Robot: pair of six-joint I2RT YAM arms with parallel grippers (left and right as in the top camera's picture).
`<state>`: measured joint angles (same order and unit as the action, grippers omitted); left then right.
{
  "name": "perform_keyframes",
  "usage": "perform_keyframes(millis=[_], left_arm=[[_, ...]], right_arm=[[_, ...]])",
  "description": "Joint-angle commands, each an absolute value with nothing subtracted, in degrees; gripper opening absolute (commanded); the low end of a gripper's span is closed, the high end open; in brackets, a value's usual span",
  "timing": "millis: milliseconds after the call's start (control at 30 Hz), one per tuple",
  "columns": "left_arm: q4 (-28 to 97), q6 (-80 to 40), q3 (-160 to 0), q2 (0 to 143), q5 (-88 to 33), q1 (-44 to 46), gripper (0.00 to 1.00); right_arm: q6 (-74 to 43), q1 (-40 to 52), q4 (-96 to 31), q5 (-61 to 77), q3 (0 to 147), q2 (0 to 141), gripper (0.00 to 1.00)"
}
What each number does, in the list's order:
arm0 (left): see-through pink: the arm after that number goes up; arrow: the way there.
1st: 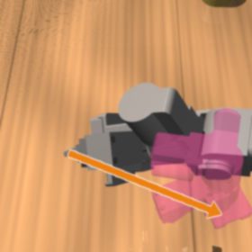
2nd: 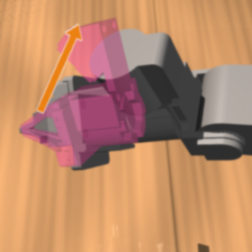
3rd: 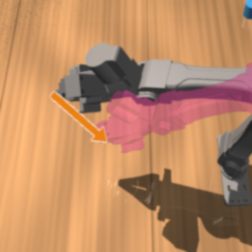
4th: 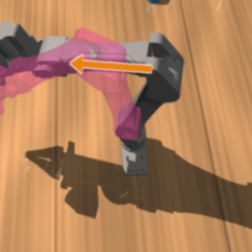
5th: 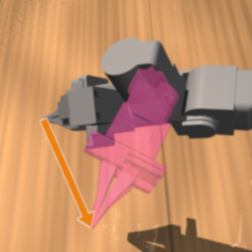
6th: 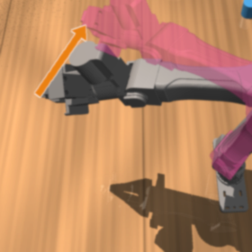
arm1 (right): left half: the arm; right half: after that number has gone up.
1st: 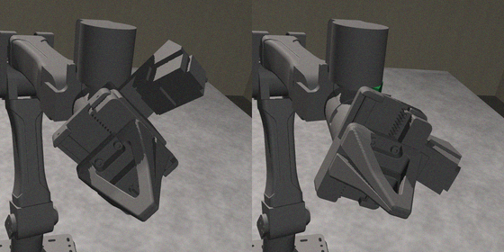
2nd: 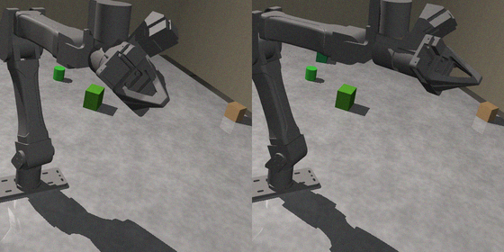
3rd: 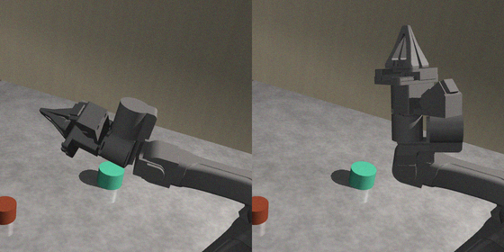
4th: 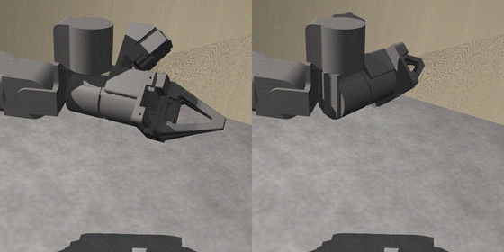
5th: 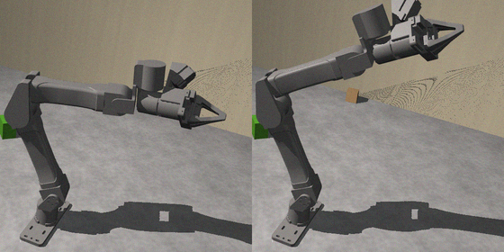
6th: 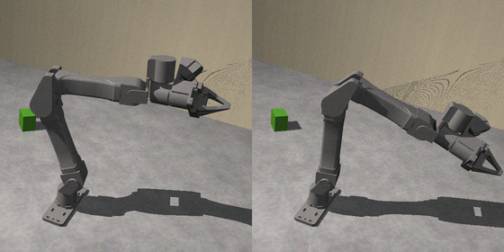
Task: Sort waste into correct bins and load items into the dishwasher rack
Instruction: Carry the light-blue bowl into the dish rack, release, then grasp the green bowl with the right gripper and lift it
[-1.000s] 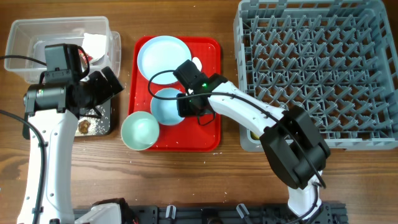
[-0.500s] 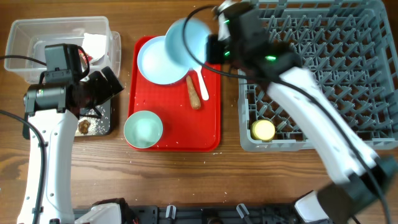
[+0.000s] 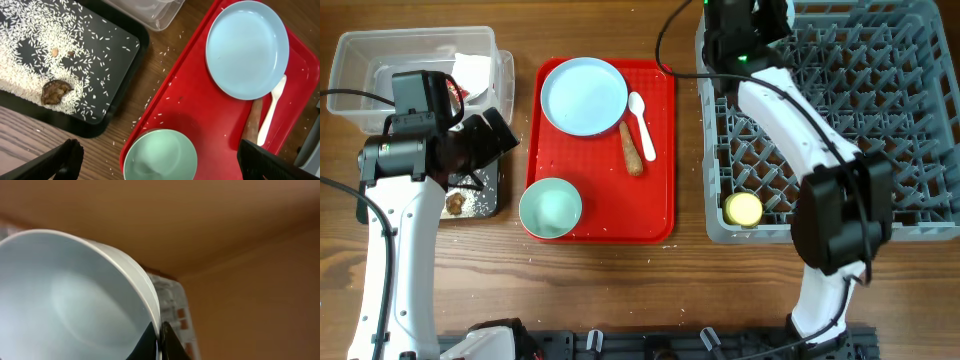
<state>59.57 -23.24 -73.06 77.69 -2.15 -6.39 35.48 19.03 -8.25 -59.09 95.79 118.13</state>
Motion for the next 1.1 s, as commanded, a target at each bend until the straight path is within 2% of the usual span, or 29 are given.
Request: perform_keyframes(millis=[0,100,200,300,333,467,500,600,700,767,800,833,867,967,1000,1033,1067], left_arm=[[59.4,-23.2,-73.9,77.7,-1.4,-6.7,1.00],[59.4,-23.2,-73.9,77.7,-1.4,-6.7,1.00],[59.4,-23.2,-73.9,77.7,-1.4,-6.7,1.00],[59.4,-23.2,-73.9,77.7,-1.4,-6.7,1.00],[59.4,-23.2,-73.9,77.7,-1.4,-6.7,1.00],[59.4,-23.2,-73.9,77.7,-1.4,-6.7,1.00],[59.4,-23.2,-73.9,77.7,-1.4,-6.7,1.00],[59.4,-23.2,-73.9,77.7,-1.4,-6.7,1.00],[59.4,-23.2,-73.9,77.7,-1.4,-6.7,1.00],[59.4,-23.2,-73.9,77.7,-1.4,-6.7,1.00],[59.4,-23.2,-73.9,77.7,-1.4,-6.7,1.00],[59.4,-23.2,-73.9,77.7,-1.4,-6.7,1.00],[59.4,-23.2,-73.9,77.7,-1.4,-6.7,1.00],[59.4,-23.2,-73.9,77.7,-1.4,-6.7,1.00],[59.4,-23.2,-73.9,77.7,-1.4,-6.7,1.00],[59.4,-23.2,-73.9,77.7,-1.4,-6.7,1.00],[59.4,-23.2,-73.9,77.7,-1.4,-6.7,1.00]], right_arm=[[44.8,19.2,-8.9,-66.5,95.7,121.4,0.04],[39.3,20.6,-14.6,-66.7,95.1,121.8,0.05],[31.0,23.1,-26.9,-57.0,95.1,121.8,0.04],[27.0,23.9,-29.5,-54.1,95.1,121.8,0.04],[27.0,24.1,-29.8,-54.3,95.1,121.8,0.08],[27.0,26.3,-33.8,-54.3,95.1,121.8,0.44],[27.0,27.0,-34.9,-54.3,95.1,121.8,0.50],[27.0,29.3,-38.1,-53.9,95.1,121.3,0.54],[26.8,30.8,-41.0,-50.9,95.1,120.0,0.64],[25.2,31.3,-42.2,-47.7,95.1,119.1,0.82],[23.3,31.3,-42.7,-46.1,95.4,118.3,0.95],[21.8,31.3,-42.9,-44.6,95.6,117.2,1.00],[20.9,31.3,-43.0,-42.5,95.8,115.9,1.00],[16.4,31.3,-43.1,-28.4,96.9,109.0,1.00],[13.1,31.3,-43.1,-13.4,96.9,104.9,1.00],[10.8,31.3,-43.0,-4.0,96.9,103.4,0.99],[7.1,31.3,-42.9,7.4,96.9,102.2,0.95]])
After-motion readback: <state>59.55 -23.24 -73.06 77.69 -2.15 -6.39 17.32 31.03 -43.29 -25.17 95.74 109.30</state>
